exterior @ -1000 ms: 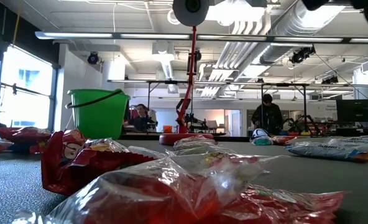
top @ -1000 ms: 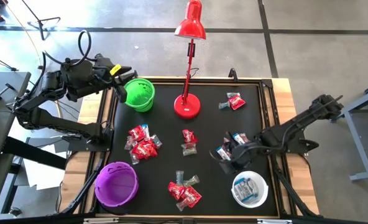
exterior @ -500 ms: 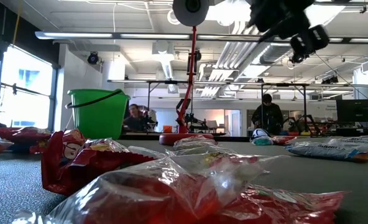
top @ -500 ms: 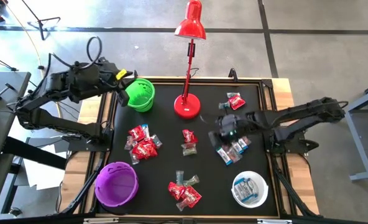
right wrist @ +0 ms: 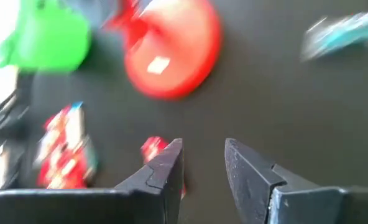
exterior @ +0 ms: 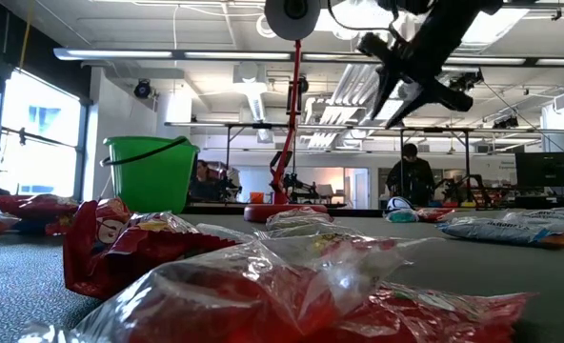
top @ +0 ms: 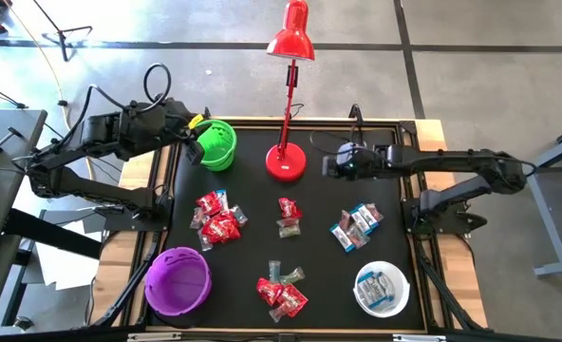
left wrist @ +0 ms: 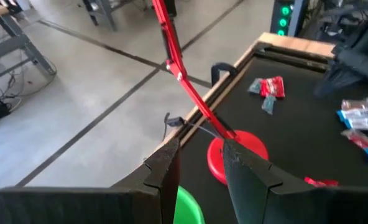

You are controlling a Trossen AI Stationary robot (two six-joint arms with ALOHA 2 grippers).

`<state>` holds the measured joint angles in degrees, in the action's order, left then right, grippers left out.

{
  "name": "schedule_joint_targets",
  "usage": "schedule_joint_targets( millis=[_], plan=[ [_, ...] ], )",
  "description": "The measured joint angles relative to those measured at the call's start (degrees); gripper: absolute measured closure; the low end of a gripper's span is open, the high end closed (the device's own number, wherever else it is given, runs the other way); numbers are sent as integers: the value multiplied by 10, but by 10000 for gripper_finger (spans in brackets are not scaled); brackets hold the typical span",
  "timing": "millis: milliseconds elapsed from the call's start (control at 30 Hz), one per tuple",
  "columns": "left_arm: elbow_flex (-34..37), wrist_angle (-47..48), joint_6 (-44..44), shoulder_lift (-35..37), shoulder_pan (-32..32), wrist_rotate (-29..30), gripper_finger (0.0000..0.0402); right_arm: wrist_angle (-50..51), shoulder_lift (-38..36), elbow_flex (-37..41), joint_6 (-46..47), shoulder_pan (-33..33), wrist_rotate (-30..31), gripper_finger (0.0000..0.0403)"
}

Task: Sort candy
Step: Put the white chocolate into the white bucket

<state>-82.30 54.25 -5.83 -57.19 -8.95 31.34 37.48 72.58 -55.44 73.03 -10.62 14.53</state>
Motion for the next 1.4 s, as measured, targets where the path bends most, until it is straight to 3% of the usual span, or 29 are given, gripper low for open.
schedule_joint_targets(
  millis=[167,433,733,900,1200,1400],
  plan=[
    [0,-29,-1,0,0,20,296,108,2,0,0,-31,36,289],
    [0,-55,-2,0,0,57,296,264,2,0,-49,-38,-182,289],
    [0,-81,-21,0,0,90,296,364,27,0,-169,-19,-226,289],
    [0,-83,-31,0,0,90,296,364,85,0,-217,-3,-267,289],
    [0,-83,-37,0,0,83,296,349,164,0,-292,-1,-242,289],
    [0,-82,-37,0,0,83,296,317,183,0,-313,-1,-258,289]
  ],
)
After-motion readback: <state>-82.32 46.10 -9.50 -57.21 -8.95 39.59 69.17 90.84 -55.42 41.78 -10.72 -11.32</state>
